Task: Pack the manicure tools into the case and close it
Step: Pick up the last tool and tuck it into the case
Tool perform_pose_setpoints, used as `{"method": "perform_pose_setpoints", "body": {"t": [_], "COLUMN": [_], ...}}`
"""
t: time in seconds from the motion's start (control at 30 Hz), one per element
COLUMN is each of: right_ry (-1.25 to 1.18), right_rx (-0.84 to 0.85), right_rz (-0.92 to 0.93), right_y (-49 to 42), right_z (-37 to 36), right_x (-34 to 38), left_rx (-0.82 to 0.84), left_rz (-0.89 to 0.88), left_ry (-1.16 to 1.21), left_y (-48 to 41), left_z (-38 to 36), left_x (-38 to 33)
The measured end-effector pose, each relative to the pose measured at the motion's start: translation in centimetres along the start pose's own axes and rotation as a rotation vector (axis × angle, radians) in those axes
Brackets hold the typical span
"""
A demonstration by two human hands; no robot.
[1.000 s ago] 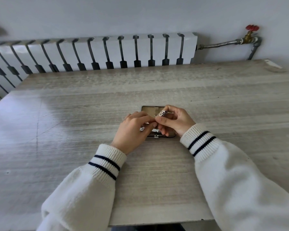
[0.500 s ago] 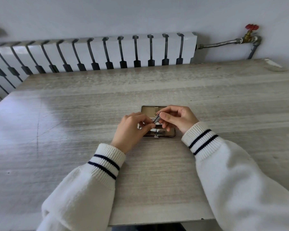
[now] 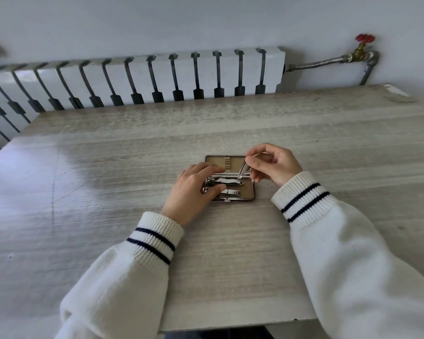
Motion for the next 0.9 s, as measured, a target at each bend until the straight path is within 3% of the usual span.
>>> {"method": "perform_pose_setpoints", "body": {"t": [0.13, 0.47, 0.9], "right_ry": [0.213, 0.468, 0.603], "right_rx": [0.020, 0.071, 0.064], "right_rz": [-0.076, -0.114, -0.112], "right_y": [0.3, 0.2, 0.1], "right_z": [0.6, 0.0, -0.2], "right_x": [-0.5, -0.8, -0.9], "left_rx": [0.090, 0.132, 0.132], "left_rz": [-0.003, 0.000, 0.007], "left_ry": [-0.058, -0.079, -0.039], "left_y": [0.0, -0.2, -0.1], "left_z": [-0.8, -1.3, -1.2], "left_x": [0.4, 1.0, 1.1]}}
Point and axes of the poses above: each hand's wrist, its own y-axis away from the middle knuckle, its own z-axis out of the back of the hand, x = y × z, the point moved 5 cm from there along -y, towards the middle knuckle, and after that the axes turned 8 degrees about x, right-handed, at the moved point
